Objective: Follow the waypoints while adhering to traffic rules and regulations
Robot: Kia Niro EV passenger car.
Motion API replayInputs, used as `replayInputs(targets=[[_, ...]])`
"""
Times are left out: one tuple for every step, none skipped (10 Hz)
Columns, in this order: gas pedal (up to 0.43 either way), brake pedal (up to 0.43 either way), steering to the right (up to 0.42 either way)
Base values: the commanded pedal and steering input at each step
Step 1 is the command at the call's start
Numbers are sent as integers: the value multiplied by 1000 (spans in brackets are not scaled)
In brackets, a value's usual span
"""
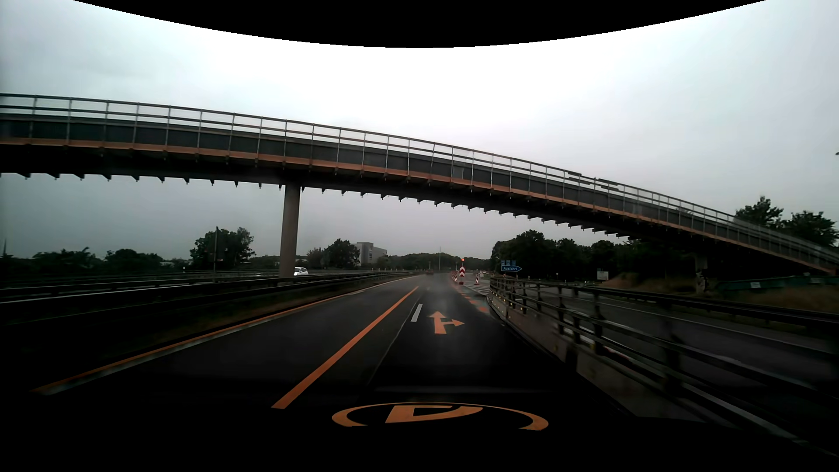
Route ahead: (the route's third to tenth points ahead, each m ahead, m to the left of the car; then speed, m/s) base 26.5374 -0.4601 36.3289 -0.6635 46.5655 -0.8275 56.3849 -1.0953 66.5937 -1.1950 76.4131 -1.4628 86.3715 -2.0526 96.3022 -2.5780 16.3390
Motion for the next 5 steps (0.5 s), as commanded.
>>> replayInputs(targets=[[150,0,3],[150,0,3],[157,0,2],[157,0,2],[169,0,2]])
